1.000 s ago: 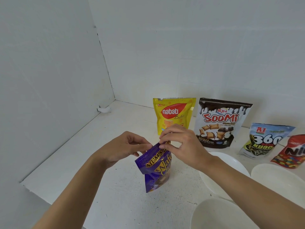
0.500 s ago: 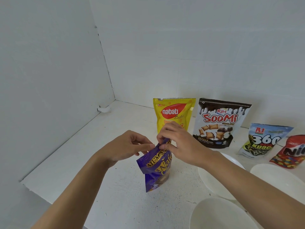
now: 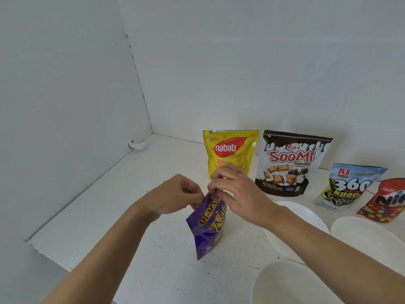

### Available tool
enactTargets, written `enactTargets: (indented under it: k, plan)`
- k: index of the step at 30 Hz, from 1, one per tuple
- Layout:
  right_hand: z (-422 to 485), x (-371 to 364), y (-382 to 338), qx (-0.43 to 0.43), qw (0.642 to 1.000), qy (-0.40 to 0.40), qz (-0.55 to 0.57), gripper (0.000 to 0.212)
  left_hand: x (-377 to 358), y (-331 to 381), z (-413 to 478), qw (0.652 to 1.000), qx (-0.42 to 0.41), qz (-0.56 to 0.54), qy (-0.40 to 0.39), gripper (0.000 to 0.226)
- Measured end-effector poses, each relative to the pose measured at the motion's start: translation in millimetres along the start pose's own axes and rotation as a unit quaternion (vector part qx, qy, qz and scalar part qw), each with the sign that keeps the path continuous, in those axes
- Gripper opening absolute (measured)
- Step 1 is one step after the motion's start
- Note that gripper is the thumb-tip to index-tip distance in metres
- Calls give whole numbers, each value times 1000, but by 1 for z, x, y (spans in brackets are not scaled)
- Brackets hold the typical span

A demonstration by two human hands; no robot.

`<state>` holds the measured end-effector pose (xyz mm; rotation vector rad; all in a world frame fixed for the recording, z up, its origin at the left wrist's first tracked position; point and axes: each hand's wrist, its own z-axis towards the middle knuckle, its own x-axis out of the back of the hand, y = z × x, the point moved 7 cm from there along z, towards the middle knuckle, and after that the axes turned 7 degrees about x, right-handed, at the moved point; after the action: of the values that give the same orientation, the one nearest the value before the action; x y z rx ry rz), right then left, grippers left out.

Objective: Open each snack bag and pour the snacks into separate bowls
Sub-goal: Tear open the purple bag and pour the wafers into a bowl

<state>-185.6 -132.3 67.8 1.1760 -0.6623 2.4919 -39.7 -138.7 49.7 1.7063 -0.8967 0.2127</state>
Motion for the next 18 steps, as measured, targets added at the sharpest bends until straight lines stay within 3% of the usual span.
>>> enactTargets:
  k: [6,18]
  plan:
    - [-4,1,1,8,1000,23,-1,19,-5,2,-5,998,-16,-60,-14,44]
    - [-8,-4,-4,12,999,32,8,11,-10,-8,-1,995,20,-89,-44,43]
